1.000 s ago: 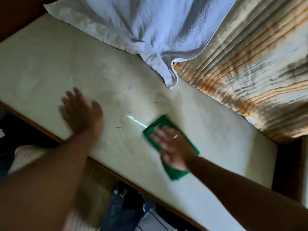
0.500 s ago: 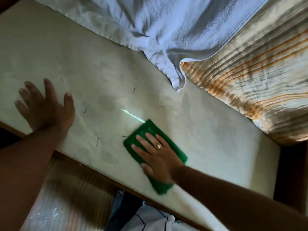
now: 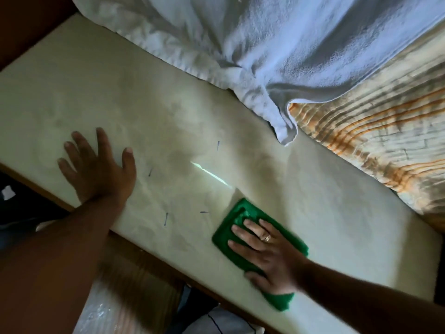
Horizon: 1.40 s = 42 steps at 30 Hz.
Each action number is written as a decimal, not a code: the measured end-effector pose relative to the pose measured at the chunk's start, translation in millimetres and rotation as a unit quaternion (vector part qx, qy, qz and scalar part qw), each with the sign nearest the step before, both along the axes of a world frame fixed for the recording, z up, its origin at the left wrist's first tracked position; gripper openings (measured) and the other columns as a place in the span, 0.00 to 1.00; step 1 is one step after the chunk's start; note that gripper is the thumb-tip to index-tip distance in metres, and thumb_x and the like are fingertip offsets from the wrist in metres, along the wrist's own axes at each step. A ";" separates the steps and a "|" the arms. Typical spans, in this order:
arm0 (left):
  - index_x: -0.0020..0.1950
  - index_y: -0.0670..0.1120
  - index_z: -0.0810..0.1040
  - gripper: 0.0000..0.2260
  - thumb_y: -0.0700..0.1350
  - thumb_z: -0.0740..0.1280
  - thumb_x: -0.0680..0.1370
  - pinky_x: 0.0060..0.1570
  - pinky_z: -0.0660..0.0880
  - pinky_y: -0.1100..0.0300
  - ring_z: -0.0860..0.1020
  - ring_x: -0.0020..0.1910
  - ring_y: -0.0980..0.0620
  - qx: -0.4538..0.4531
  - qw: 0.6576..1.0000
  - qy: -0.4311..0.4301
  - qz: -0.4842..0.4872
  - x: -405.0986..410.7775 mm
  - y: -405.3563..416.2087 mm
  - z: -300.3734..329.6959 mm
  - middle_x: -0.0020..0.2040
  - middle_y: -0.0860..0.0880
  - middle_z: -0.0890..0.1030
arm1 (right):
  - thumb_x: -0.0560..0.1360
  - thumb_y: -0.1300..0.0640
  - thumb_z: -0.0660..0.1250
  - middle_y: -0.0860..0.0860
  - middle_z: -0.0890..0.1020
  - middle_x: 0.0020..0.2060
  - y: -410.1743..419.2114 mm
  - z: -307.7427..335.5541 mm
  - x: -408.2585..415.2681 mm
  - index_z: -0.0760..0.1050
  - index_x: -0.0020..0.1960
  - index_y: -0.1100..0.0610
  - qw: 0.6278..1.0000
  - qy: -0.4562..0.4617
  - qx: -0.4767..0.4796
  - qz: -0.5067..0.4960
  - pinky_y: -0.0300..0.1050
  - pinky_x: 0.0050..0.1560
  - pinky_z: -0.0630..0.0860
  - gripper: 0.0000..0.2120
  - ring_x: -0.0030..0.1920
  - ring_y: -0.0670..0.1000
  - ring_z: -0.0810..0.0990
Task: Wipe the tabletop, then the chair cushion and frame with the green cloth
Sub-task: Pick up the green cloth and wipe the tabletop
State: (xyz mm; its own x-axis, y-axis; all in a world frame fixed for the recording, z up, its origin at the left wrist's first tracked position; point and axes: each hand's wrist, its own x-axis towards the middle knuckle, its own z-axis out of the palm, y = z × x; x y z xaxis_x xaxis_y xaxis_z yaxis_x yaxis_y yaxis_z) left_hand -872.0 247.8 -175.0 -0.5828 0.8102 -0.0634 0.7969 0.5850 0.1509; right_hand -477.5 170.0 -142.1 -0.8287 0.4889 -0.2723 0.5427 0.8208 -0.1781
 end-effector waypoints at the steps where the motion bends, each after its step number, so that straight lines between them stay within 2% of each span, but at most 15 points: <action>1: 0.82 0.51 0.49 0.33 0.65 0.49 0.80 0.77 0.45 0.36 0.48 0.81 0.36 0.001 1.000 0.001 0.000 -0.2 0.3 -0.2 0.82 0.37 0.49 | 0.75 0.41 0.62 0.50 0.54 0.81 16.0 -0.4 5.4 0.55 0.80 0.47 1.000 0.008 -0.002 0.024 0.59 0.78 0.46 0.37 0.80 0.58 0.51; 3: 0.82 0.51 0.49 0.33 0.65 0.48 0.80 0.77 0.45 0.36 0.49 0.81 0.36 0.001 1.000 0.001 -0.002 0.5 1.3 -0.3 0.82 0.37 0.49 | 0.74 0.44 0.64 0.52 0.60 0.79 61.6 -0.1 -0.3 0.61 0.78 0.50 1.000 0.010 0.005 0.019 0.60 0.76 0.52 0.34 0.78 0.60 0.58; 6: 0.82 0.52 0.49 0.33 0.65 0.48 0.80 0.77 0.45 0.37 0.48 0.81 0.37 -0.008 1.000 0.001 0.006 0.5 1.3 1.0 0.82 0.38 0.49 | 0.76 0.44 0.60 0.56 0.61 0.78 139.6 -2.3 -44.3 0.61 0.78 0.52 0.995 -0.002 0.035 -0.088 0.63 0.72 0.61 0.33 0.76 0.64 0.62; 9: 0.82 0.52 0.49 0.33 0.65 0.48 0.80 0.78 0.44 0.37 0.48 0.81 0.37 -0.022 1.000 -0.007 0.006 1.2 1.5 4.9 0.83 0.38 0.49 | 0.79 0.43 0.55 0.55 0.53 0.81 181.1 4.4 -107.9 0.52 0.81 0.51 0.972 -0.003 0.055 -0.228 0.62 0.75 0.56 0.33 0.79 0.61 0.53; 11: 0.82 0.52 0.50 0.34 0.65 0.49 0.80 0.78 0.44 0.37 0.48 0.81 0.37 -0.023 1.000 -0.008 0.005 1.0 1.0 6.5 0.83 0.38 0.49 | 0.79 0.41 0.53 0.55 0.50 0.81 164.3 2.0 -132.1 0.48 0.81 0.52 0.964 -0.008 0.055 -0.258 0.61 0.76 0.52 0.35 0.79 0.61 0.50; 16: 0.82 0.52 0.50 0.34 0.66 0.48 0.79 0.77 0.45 0.37 0.49 0.81 0.37 -0.030 0.999 -0.008 0.011 -0.2 2.4 6.0 0.82 0.38 0.50 | 0.78 0.40 0.55 0.53 0.57 0.80 0.2 0.4 -112.0 0.52 0.81 0.51 0.999 0.014 -0.028 -0.027 0.64 0.76 0.54 0.35 0.79 0.58 0.54; 20: 0.82 0.53 0.50 0.34 0.67 0.48 0.78 0.77 0.45 0.38 0.49 0.81 0.38 -0.027 1.000 -0.006 0.011 -1.9 2.9 1.3 0.83 0.39 0.49 | 0.79 0.43 0.57 0.50 0.60 0.78 43.6 0.7 -93.6 0.56 0.79 0.49 0.994 -0.006 0.003 0.106 0.62 0.74 0.54 0.30 0.77 0.56 0.58; 23: 0.82 0.54 0.50 0.35 0.67 0.46 0.78 0.78 0.44 0.38 0.48 0.81 0.38 -0.028 1.000 -0.006 0.012 -2.5 3.9 1.6 0.83 0.39 0.49 | 0.79 0.50 0.62 0.58 0.62 0.78 129.1 1.5 -114.0 0.59 0.79 0.56 0.998 0.003 0.041 -0.056 0.65 0.73 0.61 0.31 0.76 0.65 0.62; 27: 0.82 0.53 0.45 0.34 0.67 0.44 0.79 0.77 0.41 0.38 0.44 0.82 0.38 -0.071 0.997 -0.006 -0.018 -5.3 4.4 3.9 0.83 0.38 0.44 | 0.81 0.47 0.54 0.53 0.50 0.81 168.3 1.1 -158.0 0.48 0.81 0.51 0.959 0.013 0.038 -0.282 0.59 0.77 0.49 0.31 0.80 0.60 0.49; 29: 0.83 0.53 0.45 0.34 0.66 0.42 0.80 0.77 0.40 0.38 0.44 0.82 0.39 -0.090 0.994 0.006 -0.066 -18.9 8.0 11.1 0.83 0.39 0.45 | 0.80 0.46 0.53 0.54 0.51 0.81 133.1 -3.4 -177.3 0.49 0.81 0.51 0.968 0.015 0.044 -0.248 0.61 0.76 0.50 0.31 0.79 0.61 0.51; 31: 0.82 0.54 0.50 0.31 0.65 0.42 0.81 0.78 0.41 0.38 0.46 0.82 0.38 -0.082 0.990 0.041 -0.107 -39.9 7.6 19.6 0.83 0.40 0.50 | 0.79 0.45 0.53 0.54 0.55 0.80 71.4 -4.1 -184.9 0.52 0.80 0.49 0.995 0.025 0.017 -0.097 0.63 0.75 0.50 0.31 0.78 0.62 0.54; 33: 0.82 0.55 0.51 0.30 0.64 0.44 0.82 0.78 0.41 0.38 0.48 0.81 0.36 -0.073 0.989 0.066 -0.110 -56.5 3.6 21.3 0.83 0.40 0.51 | 0.78 0.44 0.53 0.52 0.60 0.79 26.9 -0.4 -178.0 0.54 0.79 0.47 0.998 0.031 -0.025 0.051 0.63 0.75 0.51 0.30 0.78 0.61 0.57; 36: 0.82 0.55 0.50 0.30 0.63 0.47 0.82 0.77 0.43 0.35 0.49 0.81 0.35 -0.061 0.993 0.037 -0.092 -60.6 1.6 12.7 0.82 0.38 0.50 | 0.78 0.46 0.51 0.54 0.63 0.78 75.0 3.9 -180.8 0.59 0.78 0.48 0.987 -0.001 -0.001 0.158 0.61 0.76 0.54 0.29 0.77 0.61 0.60; 39: 0.82 0.57 0.49 0.30 0.64 0.46 0.81 0.78 0.43 0.37 0.48 0.81 0.38 -0.050 0.994 0.025 -0.094 -65.5 4.4 6.6 0.83 0.40 0.48 | 0.81 0.51 0.53 0.60 0.59 0.79 159.9 8.6 -216.6 0.57 0.79 0.53 0.997 -0.011 0.064 0.044 0.57 0.78 0.53 0.28 0.77 0.63 0.58; 42: 0.82 0.57 0.50 0.30 0.65 0.45 0.80 0.78 0.43 0.39 0.48 0.82 0.39 -0.038 0.995 0.011 -0.092 -69.5 4.6 5.6 0.83 0.41 0.48 | 0.82 0.48 0.52 0.54 0.53 0.81 187.9 6.0 -246.6 0.51 0.81 0.49 0.995 -0.006 0.045 -0.091 0.56 0.78 0.50 0.28 0.79 0.60 0.52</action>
